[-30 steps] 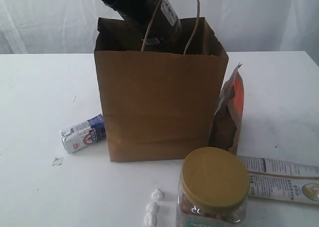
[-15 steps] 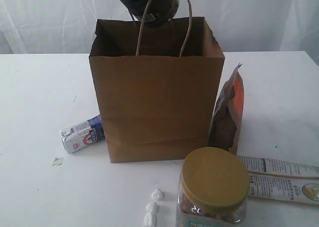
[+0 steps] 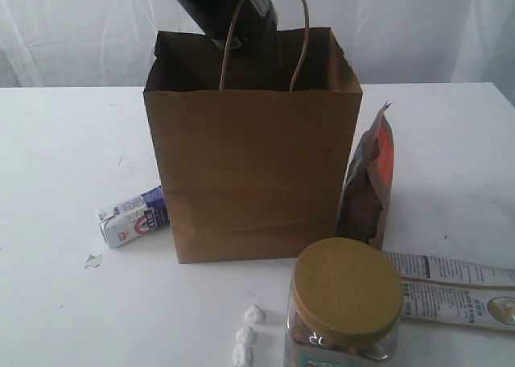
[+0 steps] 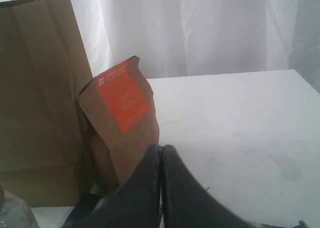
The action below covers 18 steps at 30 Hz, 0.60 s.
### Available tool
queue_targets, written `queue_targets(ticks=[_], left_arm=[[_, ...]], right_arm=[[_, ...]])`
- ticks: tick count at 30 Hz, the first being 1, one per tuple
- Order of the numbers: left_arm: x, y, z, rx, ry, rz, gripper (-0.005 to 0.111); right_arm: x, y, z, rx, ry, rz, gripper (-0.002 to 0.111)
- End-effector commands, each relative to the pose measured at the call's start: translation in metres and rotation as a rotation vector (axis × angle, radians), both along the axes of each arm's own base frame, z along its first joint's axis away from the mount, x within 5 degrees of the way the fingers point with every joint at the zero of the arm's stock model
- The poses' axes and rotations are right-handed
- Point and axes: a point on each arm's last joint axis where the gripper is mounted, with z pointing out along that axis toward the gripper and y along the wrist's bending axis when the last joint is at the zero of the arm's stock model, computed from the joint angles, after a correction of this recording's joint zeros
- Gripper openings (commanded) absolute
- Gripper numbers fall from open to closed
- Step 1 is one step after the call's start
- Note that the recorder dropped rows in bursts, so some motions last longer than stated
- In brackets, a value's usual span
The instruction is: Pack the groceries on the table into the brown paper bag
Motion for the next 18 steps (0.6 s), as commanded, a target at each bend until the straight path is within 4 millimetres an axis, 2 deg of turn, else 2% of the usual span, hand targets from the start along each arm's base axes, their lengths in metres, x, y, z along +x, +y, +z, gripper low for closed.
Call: queue_targets(ticks=[1, 15, 18], left_arm=[[-0.0063, 0.001, -0.0024, 0.032, 0.07, -0.027, 0.0], [-0.0097, -0.0041, -0.0018, -0.014, 0.097, -0.072, 0.0], [-0.0099, -0.0043, -0.0018, -0.013, 0.095, -0.079, 0.0]], right_arm=[[-0.0001, -0.0004, -0.001, 0.003, -0.005, -0.007, 0.0], [-0.0001, -0.0004, -0.001, 0.003, -0.005, -0.007, 0.0], [-0.0001, -0.0008, -0.001, -0.055, -0.014, -0.006, 0.0]])
